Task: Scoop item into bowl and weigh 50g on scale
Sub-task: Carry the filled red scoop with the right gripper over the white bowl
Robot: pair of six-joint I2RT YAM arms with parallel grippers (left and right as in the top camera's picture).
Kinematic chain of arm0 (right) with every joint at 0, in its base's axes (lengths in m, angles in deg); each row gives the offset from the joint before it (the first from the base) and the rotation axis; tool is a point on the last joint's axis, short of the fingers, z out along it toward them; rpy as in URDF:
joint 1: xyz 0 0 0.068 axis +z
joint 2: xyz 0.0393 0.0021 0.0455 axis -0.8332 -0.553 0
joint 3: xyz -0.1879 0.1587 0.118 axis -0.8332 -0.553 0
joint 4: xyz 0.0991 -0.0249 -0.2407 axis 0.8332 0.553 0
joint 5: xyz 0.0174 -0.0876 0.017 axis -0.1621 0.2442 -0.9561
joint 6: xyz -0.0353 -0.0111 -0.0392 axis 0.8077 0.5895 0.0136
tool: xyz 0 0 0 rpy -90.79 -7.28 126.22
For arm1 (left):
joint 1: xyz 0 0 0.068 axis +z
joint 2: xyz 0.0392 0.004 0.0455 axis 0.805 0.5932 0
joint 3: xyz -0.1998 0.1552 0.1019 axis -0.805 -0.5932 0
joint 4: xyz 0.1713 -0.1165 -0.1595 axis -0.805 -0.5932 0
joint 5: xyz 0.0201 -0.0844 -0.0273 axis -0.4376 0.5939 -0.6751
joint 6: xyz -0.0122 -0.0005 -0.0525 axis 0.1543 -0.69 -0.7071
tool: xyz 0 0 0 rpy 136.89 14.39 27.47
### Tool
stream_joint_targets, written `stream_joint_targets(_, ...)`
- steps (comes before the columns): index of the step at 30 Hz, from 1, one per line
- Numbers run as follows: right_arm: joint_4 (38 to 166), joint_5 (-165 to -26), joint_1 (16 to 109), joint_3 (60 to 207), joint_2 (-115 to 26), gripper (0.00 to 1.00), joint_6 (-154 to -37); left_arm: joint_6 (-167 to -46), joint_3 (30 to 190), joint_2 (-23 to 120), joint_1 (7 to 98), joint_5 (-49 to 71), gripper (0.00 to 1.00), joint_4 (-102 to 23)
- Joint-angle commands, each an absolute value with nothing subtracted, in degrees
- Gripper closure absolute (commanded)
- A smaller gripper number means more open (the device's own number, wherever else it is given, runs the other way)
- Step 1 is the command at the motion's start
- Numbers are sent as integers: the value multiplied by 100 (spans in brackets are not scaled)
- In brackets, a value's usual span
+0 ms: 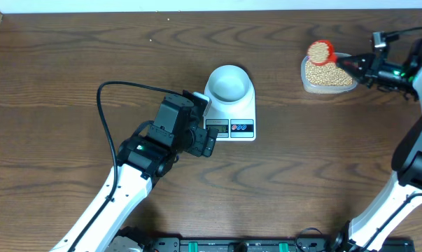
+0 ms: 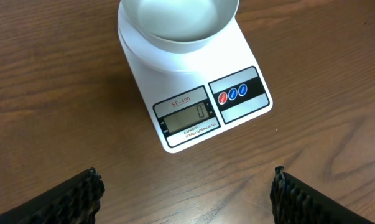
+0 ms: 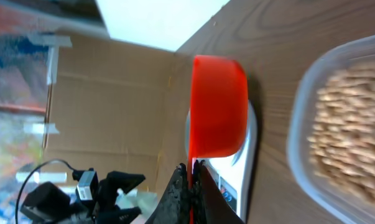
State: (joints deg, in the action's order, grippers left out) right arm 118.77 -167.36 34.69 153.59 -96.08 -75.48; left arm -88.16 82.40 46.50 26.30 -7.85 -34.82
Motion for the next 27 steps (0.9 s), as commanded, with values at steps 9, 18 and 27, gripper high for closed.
stream_joint_targets(9,11879,-16994,4531,15343,-9678,99,-7771,-8762,8244,4610,2654,-757,12,-3490)
stream_joint_targets(18,11724,-16649,5287,15346,-9678,99,-8082,-8762,8244,4610,2654,-757,12,-3490)
stream_joint_targets(27,11507,-16363,5709,15352,-9656,99,-8311,-8762,8244,4610,2654,-757,12,-3490)
